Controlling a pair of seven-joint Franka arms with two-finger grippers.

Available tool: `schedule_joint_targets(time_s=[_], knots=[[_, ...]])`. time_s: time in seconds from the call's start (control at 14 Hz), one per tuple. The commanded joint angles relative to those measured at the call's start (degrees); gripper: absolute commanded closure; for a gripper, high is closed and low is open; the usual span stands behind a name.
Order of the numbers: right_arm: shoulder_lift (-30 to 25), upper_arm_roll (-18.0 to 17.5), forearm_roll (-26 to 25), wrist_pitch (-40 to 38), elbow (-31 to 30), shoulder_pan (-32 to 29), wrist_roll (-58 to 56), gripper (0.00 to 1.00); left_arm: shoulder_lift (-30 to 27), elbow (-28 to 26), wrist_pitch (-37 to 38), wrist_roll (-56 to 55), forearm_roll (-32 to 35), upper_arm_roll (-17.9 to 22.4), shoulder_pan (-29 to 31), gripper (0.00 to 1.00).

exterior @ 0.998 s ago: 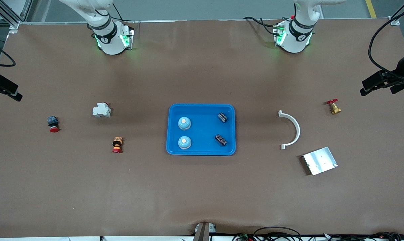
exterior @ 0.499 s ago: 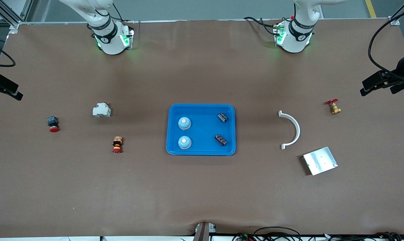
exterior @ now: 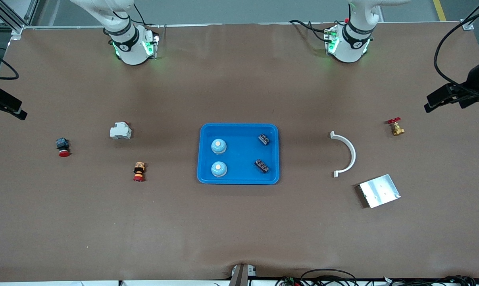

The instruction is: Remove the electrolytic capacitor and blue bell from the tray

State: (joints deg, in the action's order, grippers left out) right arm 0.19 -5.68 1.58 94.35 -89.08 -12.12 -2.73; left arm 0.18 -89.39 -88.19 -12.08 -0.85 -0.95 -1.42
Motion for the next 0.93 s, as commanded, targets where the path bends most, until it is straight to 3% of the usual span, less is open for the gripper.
schedule_joint_targets(time_s=[0.0,0.43,0.86], knots=[[-0.8,0.0,-0.6,0.2,-0.8,-0.3,0.9,0.00,-0.9,-0.3,2.1,-7.4,0.2,-2.7,-0.1,0.00],[-0.4,-0.3,-1.0,1.2,-2.2,0.5,1.0,0.00,-0.4,-0.3,2.8,-27.4,-4.6,-8.6,-0.6,0.00],[-0.4,-0.3,-0.4,1.4,-3.4,0.0,1.6,0.00,2.8,-0.3,-0.8,-44.0,-7.1,-19.5,-1.8,0.00]])
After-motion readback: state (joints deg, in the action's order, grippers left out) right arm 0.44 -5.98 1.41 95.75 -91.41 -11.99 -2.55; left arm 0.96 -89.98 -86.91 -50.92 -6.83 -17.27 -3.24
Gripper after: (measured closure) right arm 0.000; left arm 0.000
